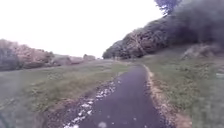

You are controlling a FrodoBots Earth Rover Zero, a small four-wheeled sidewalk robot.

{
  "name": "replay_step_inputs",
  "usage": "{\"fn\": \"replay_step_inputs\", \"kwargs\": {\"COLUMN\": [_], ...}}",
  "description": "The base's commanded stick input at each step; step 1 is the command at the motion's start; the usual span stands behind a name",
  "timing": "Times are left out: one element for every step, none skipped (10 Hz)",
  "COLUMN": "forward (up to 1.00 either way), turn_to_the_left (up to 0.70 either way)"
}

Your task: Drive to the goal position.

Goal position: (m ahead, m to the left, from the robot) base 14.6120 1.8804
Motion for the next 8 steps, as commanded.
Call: {"fn": "replay_step_inputs", "kwargs": {"forward": [0.60,0.60,0.60,0.60,0.60,0.60,0.60,0.60], "turn_to_the_left": [-0.15,-0.15,-0.15,-0.15,-0.15,-0.15,-0.15,-0.15]}}
